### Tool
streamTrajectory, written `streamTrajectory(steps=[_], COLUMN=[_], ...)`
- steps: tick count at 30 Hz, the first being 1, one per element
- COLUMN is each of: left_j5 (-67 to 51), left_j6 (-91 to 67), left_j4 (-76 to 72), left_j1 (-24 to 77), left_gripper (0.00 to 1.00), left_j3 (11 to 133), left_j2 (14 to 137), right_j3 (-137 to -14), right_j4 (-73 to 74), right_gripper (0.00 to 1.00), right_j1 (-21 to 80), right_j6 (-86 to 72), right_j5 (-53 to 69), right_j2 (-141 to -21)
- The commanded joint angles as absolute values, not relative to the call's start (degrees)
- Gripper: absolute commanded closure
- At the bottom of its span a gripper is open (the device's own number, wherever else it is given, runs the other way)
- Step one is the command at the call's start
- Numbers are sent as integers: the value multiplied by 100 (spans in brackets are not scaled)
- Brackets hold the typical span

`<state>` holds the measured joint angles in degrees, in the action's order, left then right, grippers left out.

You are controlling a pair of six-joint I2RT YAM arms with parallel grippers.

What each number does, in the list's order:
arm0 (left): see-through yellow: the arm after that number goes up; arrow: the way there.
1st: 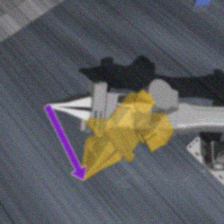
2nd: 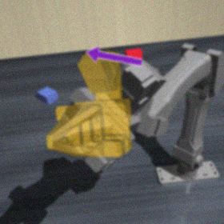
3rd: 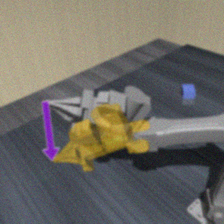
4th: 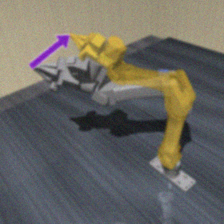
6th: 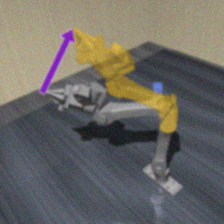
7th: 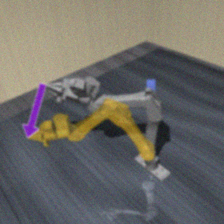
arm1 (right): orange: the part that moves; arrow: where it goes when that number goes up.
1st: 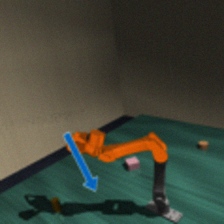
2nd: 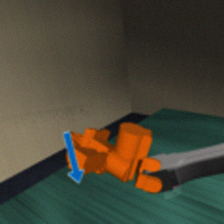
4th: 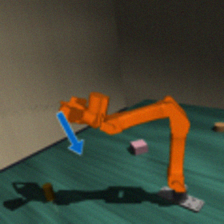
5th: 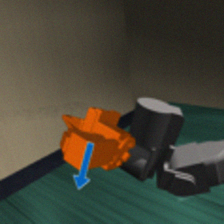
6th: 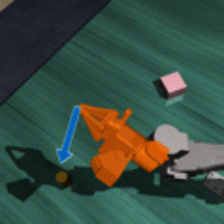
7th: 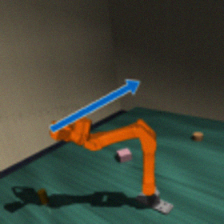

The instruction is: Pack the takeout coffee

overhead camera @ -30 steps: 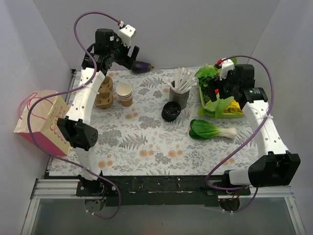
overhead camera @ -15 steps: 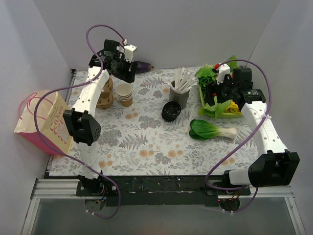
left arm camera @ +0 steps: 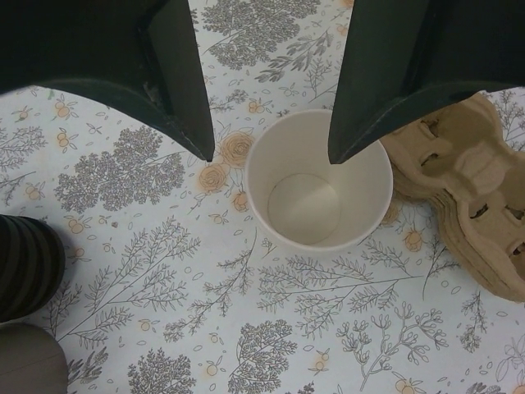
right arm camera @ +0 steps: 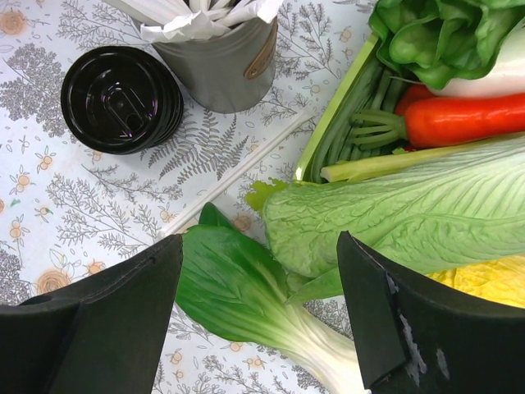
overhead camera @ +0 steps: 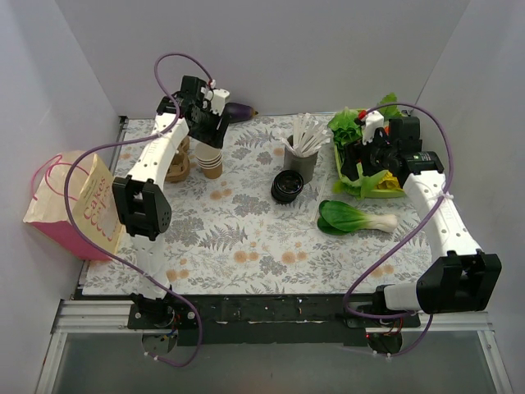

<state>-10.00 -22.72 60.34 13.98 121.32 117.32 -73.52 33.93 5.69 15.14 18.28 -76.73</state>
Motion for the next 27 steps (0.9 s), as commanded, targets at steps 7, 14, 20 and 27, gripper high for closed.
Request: streamTrajectory(steps=[7,14,20,27], left_j5=[-1090,-949,-923,-923], left_j6=[-2197,-2215,-2215,-2188], left_j4=[5994,5959,5915,6029], left_j1=[1468,1485,1494,1503], left_gripper=[47,52,59,63], left_j3=[11980,12006,11997,12023], left_j2=[11900,12032,12032,12120], right_j3=[-7102,-7093,-7005,-6996], right_j4=[3234,3234,3217,3199], right_gripper=[17,17,17,17], right_j1=[563,563,571,563], right_j6=[1476,1512,1512,1529], right_j5=[1881,1828,1793,1775], right_j2=[-7497,-7488,-7444,-7462])
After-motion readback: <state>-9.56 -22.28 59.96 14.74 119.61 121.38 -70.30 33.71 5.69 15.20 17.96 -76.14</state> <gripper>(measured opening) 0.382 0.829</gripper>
